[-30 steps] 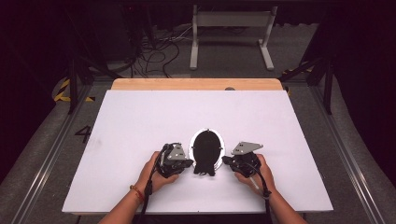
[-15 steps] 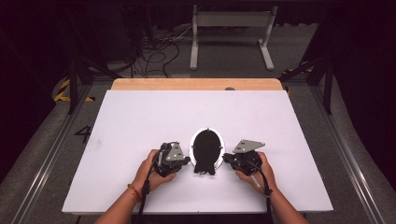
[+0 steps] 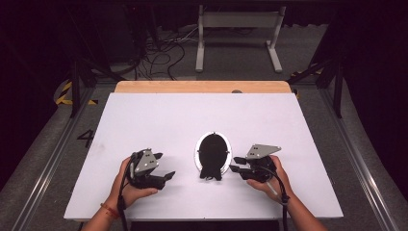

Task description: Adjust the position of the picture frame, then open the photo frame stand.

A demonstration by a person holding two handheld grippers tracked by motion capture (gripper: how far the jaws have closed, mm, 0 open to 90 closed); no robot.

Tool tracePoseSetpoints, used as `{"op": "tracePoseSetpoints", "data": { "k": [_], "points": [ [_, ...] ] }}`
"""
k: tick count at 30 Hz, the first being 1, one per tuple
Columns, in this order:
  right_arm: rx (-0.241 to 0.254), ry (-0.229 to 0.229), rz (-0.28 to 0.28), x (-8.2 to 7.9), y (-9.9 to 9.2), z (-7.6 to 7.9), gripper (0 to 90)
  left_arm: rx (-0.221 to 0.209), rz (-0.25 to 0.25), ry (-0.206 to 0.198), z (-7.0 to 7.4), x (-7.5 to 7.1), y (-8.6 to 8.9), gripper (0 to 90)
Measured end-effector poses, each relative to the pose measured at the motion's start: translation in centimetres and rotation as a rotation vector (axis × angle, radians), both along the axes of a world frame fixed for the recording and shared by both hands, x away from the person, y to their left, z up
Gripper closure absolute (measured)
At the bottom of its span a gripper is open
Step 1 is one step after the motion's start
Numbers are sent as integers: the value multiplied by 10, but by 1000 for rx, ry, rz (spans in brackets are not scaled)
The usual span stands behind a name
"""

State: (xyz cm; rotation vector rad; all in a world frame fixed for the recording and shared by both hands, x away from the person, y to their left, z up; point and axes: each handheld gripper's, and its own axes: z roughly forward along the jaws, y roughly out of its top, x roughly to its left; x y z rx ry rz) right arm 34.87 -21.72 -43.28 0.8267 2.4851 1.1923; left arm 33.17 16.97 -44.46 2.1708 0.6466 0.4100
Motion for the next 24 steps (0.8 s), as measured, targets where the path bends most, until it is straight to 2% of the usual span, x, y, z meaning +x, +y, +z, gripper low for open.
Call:
{"op": "tracePoseSetpoints", "data": {
  "k": [2, 3, 4, 5, 6, 7, 10, 11, 14, 15, 19, 21, 24],
  "points": [
    [29, -3, -1, -4, -4, 0, 632, 11, 27, -5, -3, -9, 8, 162],
    [39, 1, -11, -6, -6, -2, 617, 4, 29, 3, -4, -12, 10, 135],
    [30, 8, -13, -6, -6, -3, 613, -26, 48, 5, -6, -18, 16, 131],
    [28, 14, -14, -7, -5, -4, 615, -49, 58, -2, -7, -19, 19, 125],
    [28, 14, -14, -7, -5, -4, 615, -49, 58, -2, -7, -19, 19, 122],
    [34, 22, -8, -8, -5, -6, 619, -78, 71, 6, -7, -18, 22, 122],
    [24, 47, 11, -11, 0, -11, 623, -94, 71, 7, -7, -17, 22, 124],
    [29, 55, 19, -11, 2, -12, 623, -91, 74, 12, -9, -16, 22, 124],
    [19, 63, 35, -13, 7, -15, 623, -25, 71, 13, -17, -14, 20, 125],
    [19, 66, 44, -14, 10, -15, 622, -14, 72, 12, -18, -14, 21, 125],
    [3, 65, 58, -15, 15, -17, 622, -8, 77, 13, -19, -14, 23, 125],
    [-23, 72, 58, -15, 19, -20, 623, -21, 81, 12, -17, -15, 24, 126],
    [-50, 76, 61, -15, 24, -22, 629, -1, 71, 17, -18, -17, 23, 137]
  ]
}}
